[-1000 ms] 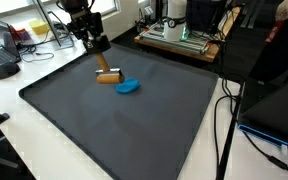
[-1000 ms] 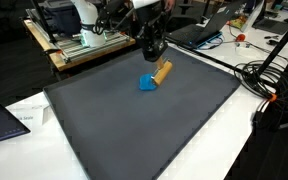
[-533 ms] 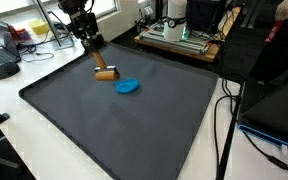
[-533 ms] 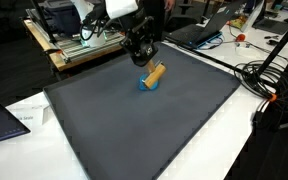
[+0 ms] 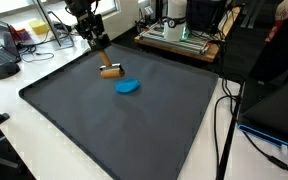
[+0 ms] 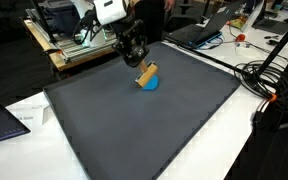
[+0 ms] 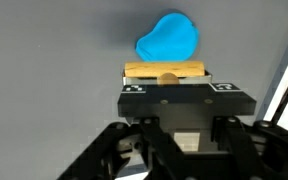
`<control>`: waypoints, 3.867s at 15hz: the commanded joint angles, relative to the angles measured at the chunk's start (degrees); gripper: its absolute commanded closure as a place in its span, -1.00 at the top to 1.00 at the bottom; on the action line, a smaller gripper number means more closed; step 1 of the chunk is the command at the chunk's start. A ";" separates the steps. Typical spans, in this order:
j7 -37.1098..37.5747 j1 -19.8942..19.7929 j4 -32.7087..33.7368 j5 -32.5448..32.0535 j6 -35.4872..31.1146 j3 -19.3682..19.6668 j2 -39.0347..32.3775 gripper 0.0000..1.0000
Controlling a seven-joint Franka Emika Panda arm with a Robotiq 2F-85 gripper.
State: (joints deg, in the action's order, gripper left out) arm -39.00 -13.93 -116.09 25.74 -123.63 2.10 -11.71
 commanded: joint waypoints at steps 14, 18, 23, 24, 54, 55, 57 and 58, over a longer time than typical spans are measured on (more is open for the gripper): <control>-25.92 1.90 -18.21 5.92 -11.82 2.61 12.05 -0.56; -31.42 2.25 -20.46 6.70 -12.34 3.25 13.63 -0.56; -38.45 3.05 -23.40 7.79 -13.91 4.15 15.53 -0.56; -39.84 3.29 -23.95 8.24 -14.42 4.29 15.82 -0.56; -74.82 6.83 -32.19 45.18 -22.16 5.20 17.52 -0.56; -75.79 6.76 -32.47 46.24 -22.08 5.23 17.49 -0.56; -77.77 6.60 -32.99 48.29 -21.81 5.37 17.48 -0.56; -78.58 6.53 -33.22 49.01 -21.66 5.44 17.41 -0.56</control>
State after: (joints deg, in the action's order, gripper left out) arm -113.29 -7.28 -148.33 70.46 -145.50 6.97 4.73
